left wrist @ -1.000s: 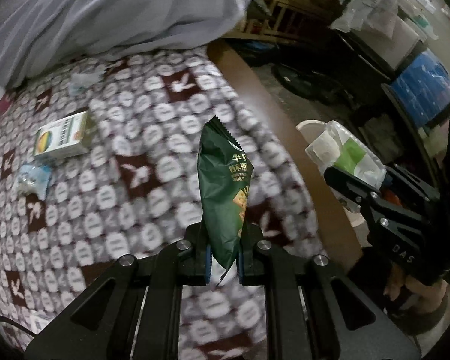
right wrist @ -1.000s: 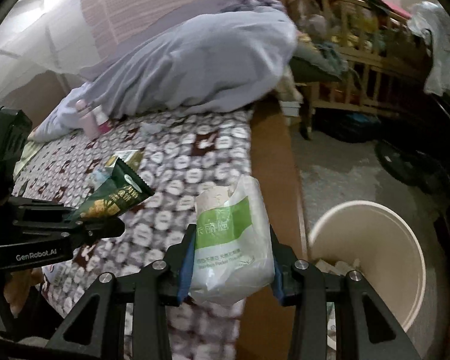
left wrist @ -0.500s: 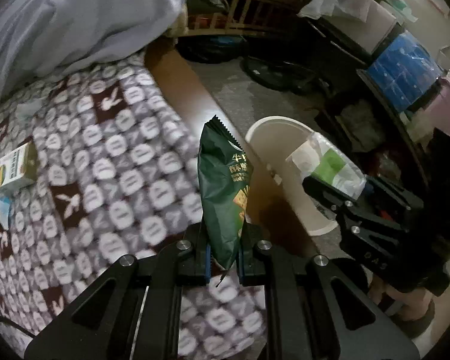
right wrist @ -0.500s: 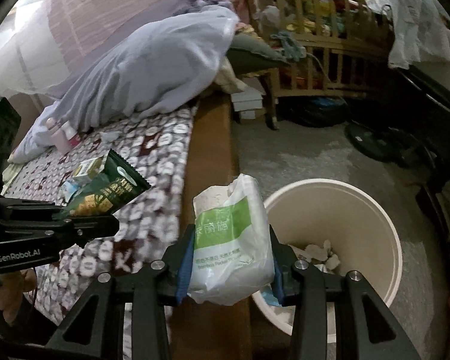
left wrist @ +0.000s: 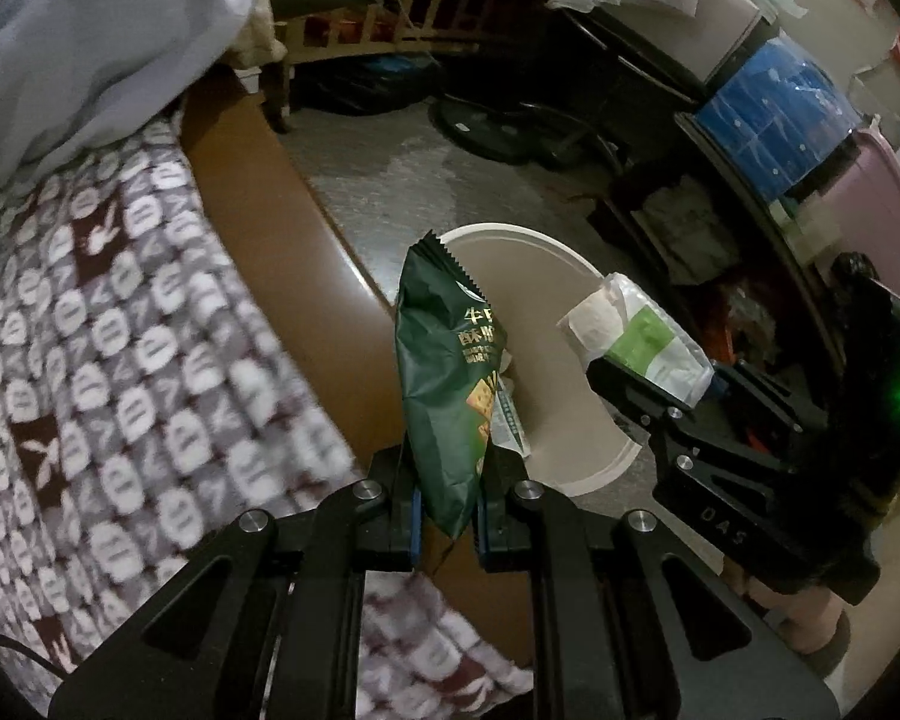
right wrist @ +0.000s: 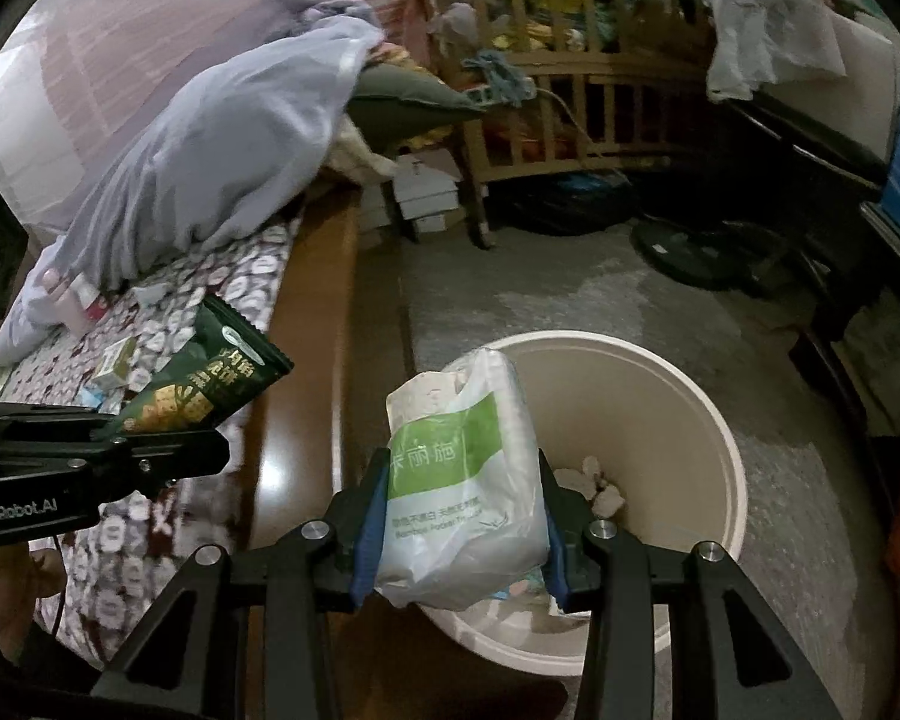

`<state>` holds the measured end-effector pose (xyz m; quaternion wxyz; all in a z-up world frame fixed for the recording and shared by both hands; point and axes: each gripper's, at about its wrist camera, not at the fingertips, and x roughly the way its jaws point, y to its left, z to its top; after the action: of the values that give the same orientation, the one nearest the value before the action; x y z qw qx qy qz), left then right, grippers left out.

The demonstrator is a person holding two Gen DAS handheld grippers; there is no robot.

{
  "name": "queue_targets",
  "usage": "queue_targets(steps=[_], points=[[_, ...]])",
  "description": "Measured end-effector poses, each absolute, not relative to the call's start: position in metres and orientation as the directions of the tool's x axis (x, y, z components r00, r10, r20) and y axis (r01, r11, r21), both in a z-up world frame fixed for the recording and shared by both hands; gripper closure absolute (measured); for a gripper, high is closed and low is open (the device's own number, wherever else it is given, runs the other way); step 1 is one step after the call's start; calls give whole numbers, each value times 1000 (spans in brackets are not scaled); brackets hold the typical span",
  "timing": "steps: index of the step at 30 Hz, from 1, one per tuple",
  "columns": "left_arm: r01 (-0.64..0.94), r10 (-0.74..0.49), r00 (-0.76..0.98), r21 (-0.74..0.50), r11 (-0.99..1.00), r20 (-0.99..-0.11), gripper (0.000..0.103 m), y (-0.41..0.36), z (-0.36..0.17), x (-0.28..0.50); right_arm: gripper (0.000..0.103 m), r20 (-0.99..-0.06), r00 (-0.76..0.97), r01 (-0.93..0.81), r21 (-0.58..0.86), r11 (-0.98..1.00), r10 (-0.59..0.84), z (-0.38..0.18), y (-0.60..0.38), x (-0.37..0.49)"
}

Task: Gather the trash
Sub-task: 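Carry the green snack bag and tissue pack over the cream bin, then open the left gripper to drop the snack bag while the right drops the tissue pack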

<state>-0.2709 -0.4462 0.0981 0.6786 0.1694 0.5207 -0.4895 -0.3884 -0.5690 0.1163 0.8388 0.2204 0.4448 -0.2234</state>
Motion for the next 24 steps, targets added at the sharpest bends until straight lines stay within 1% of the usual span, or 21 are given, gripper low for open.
queue_targets(steps=[12,24], points=[[863,-462,-31,-257,434,-886,94,-476,84,-283,63,-859,475,631,181,754,-192,103,-595,-410],[865,-460,-61,-278,419,-886,94,-484,75,-286,63,-868,460,659,194,727,-185,94,-605,-419]])
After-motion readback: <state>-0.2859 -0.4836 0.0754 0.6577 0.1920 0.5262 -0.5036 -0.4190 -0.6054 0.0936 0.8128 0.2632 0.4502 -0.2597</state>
